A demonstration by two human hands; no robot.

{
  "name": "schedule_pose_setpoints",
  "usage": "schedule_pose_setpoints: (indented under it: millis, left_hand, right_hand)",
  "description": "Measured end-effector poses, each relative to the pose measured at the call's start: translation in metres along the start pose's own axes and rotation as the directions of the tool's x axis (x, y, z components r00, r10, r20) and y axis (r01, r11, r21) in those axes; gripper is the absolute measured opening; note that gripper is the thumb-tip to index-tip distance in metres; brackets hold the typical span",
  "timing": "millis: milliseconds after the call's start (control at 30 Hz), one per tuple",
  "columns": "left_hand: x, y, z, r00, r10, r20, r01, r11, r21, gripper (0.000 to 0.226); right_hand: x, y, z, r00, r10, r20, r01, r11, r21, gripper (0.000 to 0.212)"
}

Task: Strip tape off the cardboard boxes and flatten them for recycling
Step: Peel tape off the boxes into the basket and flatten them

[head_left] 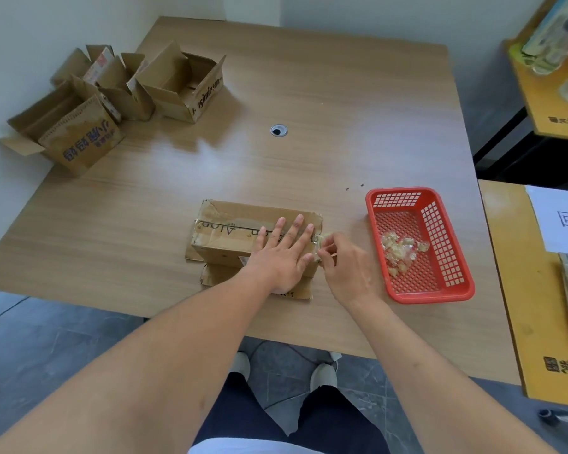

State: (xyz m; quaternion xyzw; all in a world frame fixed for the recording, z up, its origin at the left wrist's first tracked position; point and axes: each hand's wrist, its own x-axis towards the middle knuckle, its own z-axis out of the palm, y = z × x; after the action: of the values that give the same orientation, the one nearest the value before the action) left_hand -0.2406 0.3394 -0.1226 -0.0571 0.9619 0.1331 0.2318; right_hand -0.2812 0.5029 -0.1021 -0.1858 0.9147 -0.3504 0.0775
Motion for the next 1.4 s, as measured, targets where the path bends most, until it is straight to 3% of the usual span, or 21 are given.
schedule_pose_setpoints:
  millis: [67, 200, 333, 433, 533, 600, 700, 867, 967, 1067, 1167, 1267, 1400]
  left_hand:
    - [-0.001, 0.001, -0.001, 1.000, -0.001, 0.009, 0.001, 1.000, 0.005, 0.060]
    - [-0.002, -0.001, -0.006, 1.000, -0.011, 0.025, 0.011, 1.000, 0.018, 0.059]
    - [-0.003, -0.001, -0.005, 0.999, -0.034, 0.028, 0.034, 0.999, -0.001, 0.059]
    - [-0.007, -0.006, -0.004, 0.999, -0.053, 0.013, 0.053, 0.999, -0.007, 0.059]
    - [-0.010, -0.010, -0.002, 0.998, -0.055, 0.002, 0.055, 0.998, -0.008, 0.060]
    - [-0.011, -0.011, -0.002, 0.999, -0.053, -0.002, 0.053, 0.999, -0.011, 0.060]
    - [-0.012, -0.012, -0.004, 0.999, -0.054, -0.002, 0.054, 0.998, -0.011, 0.060]
    - [-0.012, -0.012, -0.003, 0.998, -0.058, 0.014, 0.058, 0.998, -0.016, 0.060]
    - [-0.012, -0.013, -0.003, 0.998, -0.061, 0.023, 0.062, 0.998, -0.021, 0.060]
    - [-0.010, -0.013, -0.004, 0.997, -0.061, 0.041, 0.062, 0.998, -0.024, 0.060]
    - [-0.009, -0.014, -0.006, 0.997, -0.053, 0.048, 0.055, 0.998, -0.027, 0.059]
    - [-0.008, -0.014, -0.007, 0.997, -0.050, 0.055, 0.052, 0.998, -0.022, 0.060]
    - [-0.008, -0.014, -0.005, 0.997, -0.052, 0.050, 0.054, 0.998, -0.034, 0.059]
  right_hand:
    - [0.002, 0.002, -0.004, 1.000, 0.012, 0.014, -0.014, 0.994, 0.113, 0.026]
    - [0.012, 0.006, -0.007, 0.989, 0.012, 0.147, -0.034, 0.988, 0.150, 0.012]
    - [0.027, 0.000, -0.006, 0.974, -0.044, 0.224, 0.057, 0.997, -0.051, 0.007]
    - [0.036, -0.005, -0.005, 0.961, 0.049, 0.274, -0.020, 0.994, -0.108, 0.011]
    - [0.036, 0.000, 0.001, 0.927, 0.210, 0.312, -0.267, 0.952, 0.152, 0.020]
    - [0.035, 0.000, 0.003, 0.886, 0.313, 0.341, -0.435, 0.815, 0.383, 0.013]
    - [0.033, -0.003, 0.005, 0.859, 0.413, 0.304, -0.512, 0.693, 0.507, 0.005]
    - [0.026, -0.008, 0.013, 0.921, 0.388, 0.038, -0.349, 0.779, 0.521, 0.010]
    - [0.036, -0.007, 0.016, 0.959, 0.269, -0.093, -0.210, 0.888, 0.409, 0.017]
    - [0.041, -0.003, 0.011, 0.989, 0.083, -0.125, -0.052, 0.970, 0.239, 0.015]
    - [0.040, 0.002, 0.001, 0.995, -0.095, -0.024, 0.098, 0.968, 0.230, 0.010]
    - [0.040, 0.008, -0.005, 0.967, -0.160, 0.197, 0.107, 0.960, 0.259, 0.014]
    - [0.042, 0.015, -0.011, 0.933, -0.295, 0.206, 0.275, 0.954, 0.120, 0.013]
